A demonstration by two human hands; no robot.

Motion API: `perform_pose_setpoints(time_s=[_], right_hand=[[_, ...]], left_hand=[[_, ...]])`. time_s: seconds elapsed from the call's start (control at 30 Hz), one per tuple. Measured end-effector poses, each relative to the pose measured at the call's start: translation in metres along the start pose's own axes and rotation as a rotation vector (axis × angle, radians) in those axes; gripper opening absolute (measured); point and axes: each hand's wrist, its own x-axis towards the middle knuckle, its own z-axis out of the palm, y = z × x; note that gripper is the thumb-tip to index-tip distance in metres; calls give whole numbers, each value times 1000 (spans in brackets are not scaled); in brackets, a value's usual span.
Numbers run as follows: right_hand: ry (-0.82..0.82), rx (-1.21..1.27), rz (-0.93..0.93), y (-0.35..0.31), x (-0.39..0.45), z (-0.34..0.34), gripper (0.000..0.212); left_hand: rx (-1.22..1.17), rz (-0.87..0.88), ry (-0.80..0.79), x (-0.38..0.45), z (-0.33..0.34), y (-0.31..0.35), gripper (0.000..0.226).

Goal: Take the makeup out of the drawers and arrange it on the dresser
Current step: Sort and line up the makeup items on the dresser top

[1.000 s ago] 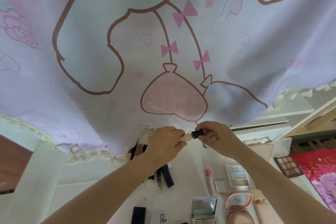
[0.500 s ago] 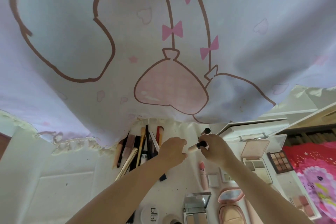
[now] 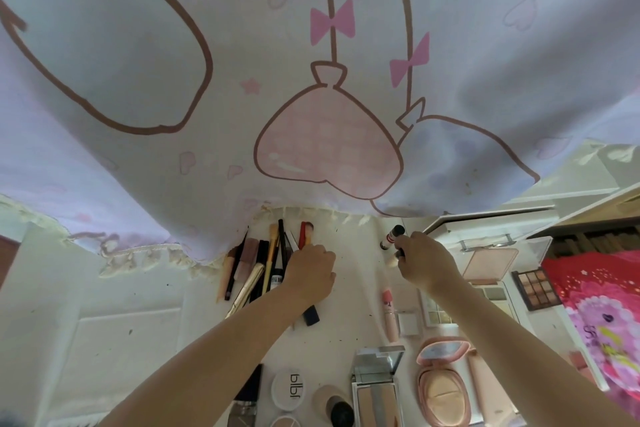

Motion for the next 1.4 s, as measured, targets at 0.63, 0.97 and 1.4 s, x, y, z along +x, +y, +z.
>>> perform_pose_setpoints(time_s=[0.63,0.97,1.4], right_hand=[[-256,32,31,-23,-20,37,32],[-132,400,4,-25,-19,10,19],[173,1432,-50,-51,-49,-36,19]], left_hand=[[64,11,20,-21,10,-9,34],[-222,-41,51,-34,-5,-11,37],[-1614,-333,172,-49,-68,31,15]])
